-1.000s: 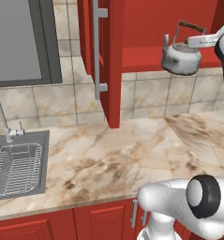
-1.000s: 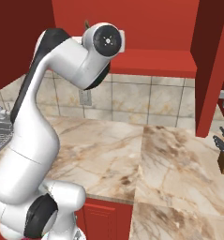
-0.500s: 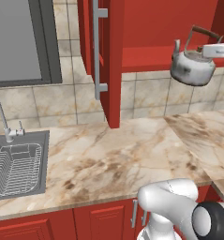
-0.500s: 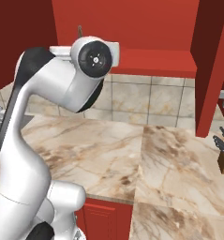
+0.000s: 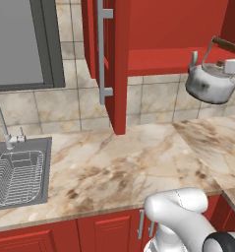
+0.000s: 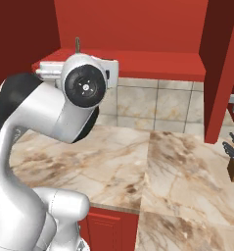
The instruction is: Open the cabinet, pick the kettle from the cabinet, and place it in the sink.
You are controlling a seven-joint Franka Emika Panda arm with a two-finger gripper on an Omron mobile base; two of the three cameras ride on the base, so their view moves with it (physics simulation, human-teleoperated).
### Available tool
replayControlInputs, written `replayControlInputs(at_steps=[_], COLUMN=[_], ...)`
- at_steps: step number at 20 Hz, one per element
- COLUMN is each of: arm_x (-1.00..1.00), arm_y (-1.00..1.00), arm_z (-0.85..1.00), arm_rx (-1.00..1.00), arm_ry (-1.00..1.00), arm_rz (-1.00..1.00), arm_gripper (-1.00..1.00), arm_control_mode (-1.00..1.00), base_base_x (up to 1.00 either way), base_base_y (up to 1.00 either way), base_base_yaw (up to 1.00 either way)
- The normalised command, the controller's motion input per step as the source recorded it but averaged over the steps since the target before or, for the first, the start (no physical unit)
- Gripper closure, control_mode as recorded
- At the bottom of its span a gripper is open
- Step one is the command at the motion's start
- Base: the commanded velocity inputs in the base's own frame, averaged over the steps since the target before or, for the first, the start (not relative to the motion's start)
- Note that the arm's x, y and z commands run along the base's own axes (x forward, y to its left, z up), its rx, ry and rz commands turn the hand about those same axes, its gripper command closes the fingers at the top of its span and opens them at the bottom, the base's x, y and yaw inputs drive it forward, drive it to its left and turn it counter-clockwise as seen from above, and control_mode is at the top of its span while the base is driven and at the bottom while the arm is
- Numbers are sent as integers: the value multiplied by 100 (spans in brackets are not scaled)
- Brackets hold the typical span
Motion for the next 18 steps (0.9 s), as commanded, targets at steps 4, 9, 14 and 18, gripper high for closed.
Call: replayControlInputs(at_steps=[4, 9, 14, 18], arm_x=[-26, -12, -7, -1], arm_y=[12, 7, 8, 8], arm_z=[-39, -35, -30, -21], arm_rx=[0, 0, 0, 0], arm_ry=[0, 0, 0, 0], arm_rz=[0, 0, 0, 0], arm_gripper=[100, 100, 100, 100], arm_control_mode=[-100, -100, -100, -100], base_base_x=[0, 0, 0, 0], base_base_y=[0, 0, 0, 0], base_base_yaw=[0, 0, 0, 0])
